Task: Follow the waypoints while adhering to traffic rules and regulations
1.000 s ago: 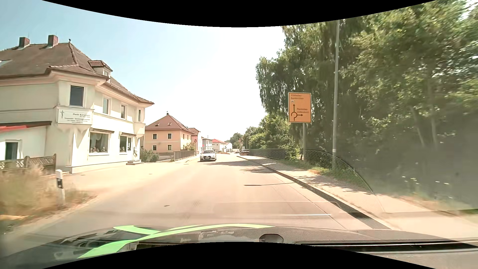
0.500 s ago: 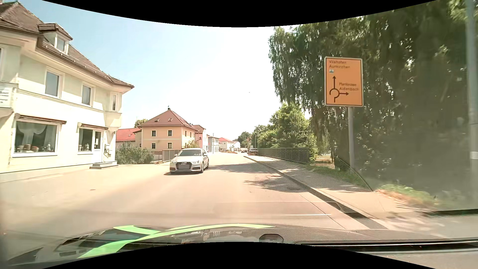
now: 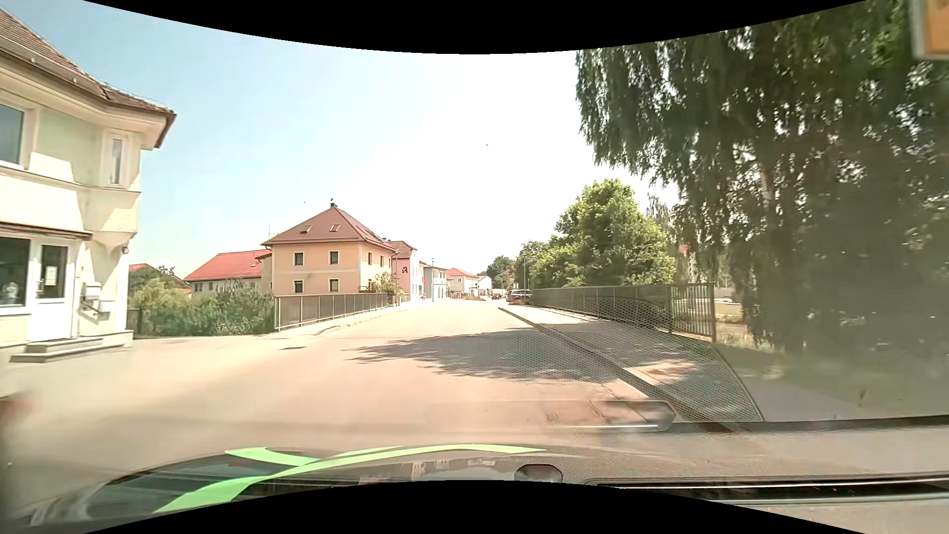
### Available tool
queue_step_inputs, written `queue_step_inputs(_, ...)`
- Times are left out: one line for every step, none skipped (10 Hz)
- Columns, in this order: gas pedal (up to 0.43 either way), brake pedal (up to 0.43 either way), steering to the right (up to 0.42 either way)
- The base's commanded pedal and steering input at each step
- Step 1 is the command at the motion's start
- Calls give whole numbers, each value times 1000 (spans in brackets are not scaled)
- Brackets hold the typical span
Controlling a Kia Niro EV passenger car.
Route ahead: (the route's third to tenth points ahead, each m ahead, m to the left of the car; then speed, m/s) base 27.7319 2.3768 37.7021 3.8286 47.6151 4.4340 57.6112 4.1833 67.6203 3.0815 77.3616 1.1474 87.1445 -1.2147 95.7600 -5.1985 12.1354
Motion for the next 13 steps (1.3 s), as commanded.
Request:
queue_step_inputs(98, 0, -26)
queue_step_inputs(87, 0, -26)
queue_step_inputs(87, 0, -26)
queue_step_inputs(79, 0, -27)
queue_step_inputs(79, 0, -26)
queue_step_inputs(79, 0, -26)
queue_step_inputs(79, 0, -26)
queue_step_inputs(79, 0, -24)
queue_step_inputs(79, 0, -20)
queue_step_inputs(79, 0, -14)
queue_step_inputs(87, 0, -9)
queue_step_inputs(110, 0, -9)
queue_step_inputs(130, 0, -9)
